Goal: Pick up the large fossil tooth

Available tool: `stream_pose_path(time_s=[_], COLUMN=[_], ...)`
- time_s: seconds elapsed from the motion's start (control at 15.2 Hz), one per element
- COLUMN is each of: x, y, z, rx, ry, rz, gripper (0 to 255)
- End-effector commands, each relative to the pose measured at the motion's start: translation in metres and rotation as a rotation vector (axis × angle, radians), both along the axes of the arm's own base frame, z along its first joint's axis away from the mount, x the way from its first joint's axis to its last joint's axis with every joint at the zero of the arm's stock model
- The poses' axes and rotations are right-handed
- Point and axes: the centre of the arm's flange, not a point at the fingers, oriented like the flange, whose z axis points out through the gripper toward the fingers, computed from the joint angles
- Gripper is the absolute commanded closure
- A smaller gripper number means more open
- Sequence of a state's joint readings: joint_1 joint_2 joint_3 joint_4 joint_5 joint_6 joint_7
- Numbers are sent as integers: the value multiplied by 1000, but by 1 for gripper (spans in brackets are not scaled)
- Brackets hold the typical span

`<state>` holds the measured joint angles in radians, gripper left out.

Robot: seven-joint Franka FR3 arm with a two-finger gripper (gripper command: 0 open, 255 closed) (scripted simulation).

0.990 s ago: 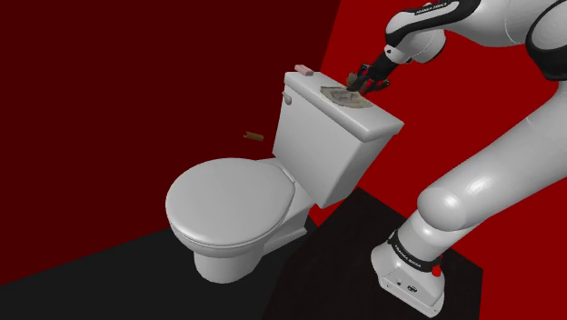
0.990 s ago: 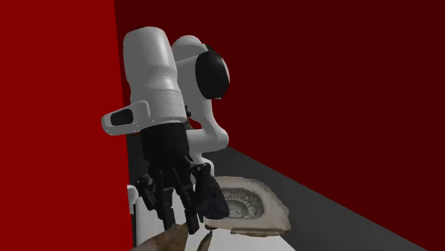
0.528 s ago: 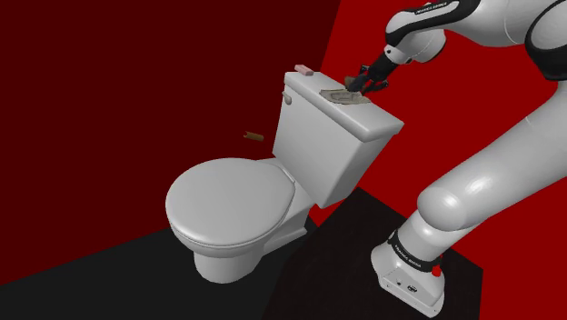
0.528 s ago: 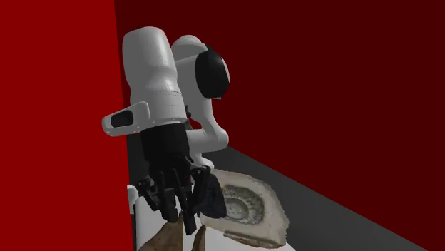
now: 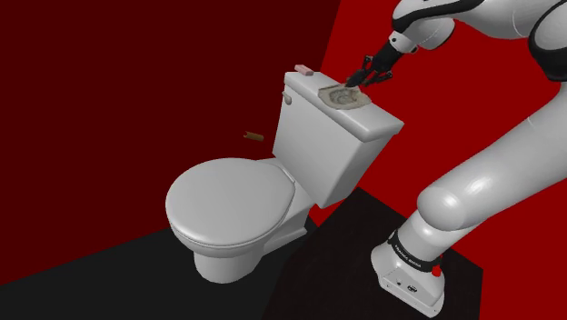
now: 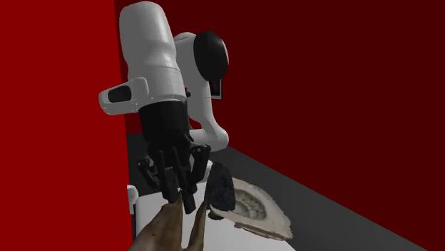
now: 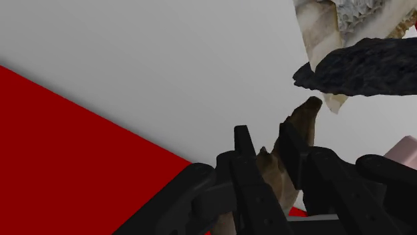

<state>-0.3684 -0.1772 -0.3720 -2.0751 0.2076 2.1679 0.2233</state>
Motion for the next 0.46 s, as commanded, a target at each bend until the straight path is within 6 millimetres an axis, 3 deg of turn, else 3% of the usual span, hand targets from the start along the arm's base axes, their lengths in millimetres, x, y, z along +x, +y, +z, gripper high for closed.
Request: stream_pose_path(time_s=[0.0,0.26,0.4], x=[-4,-4,-4], y=[-6,-6,-6], z=[19,40,41], rx=[-21,-21,-21], ry=[-20,-20,-20], rz=[-17,-17,-17], gripper=[255,255,255])
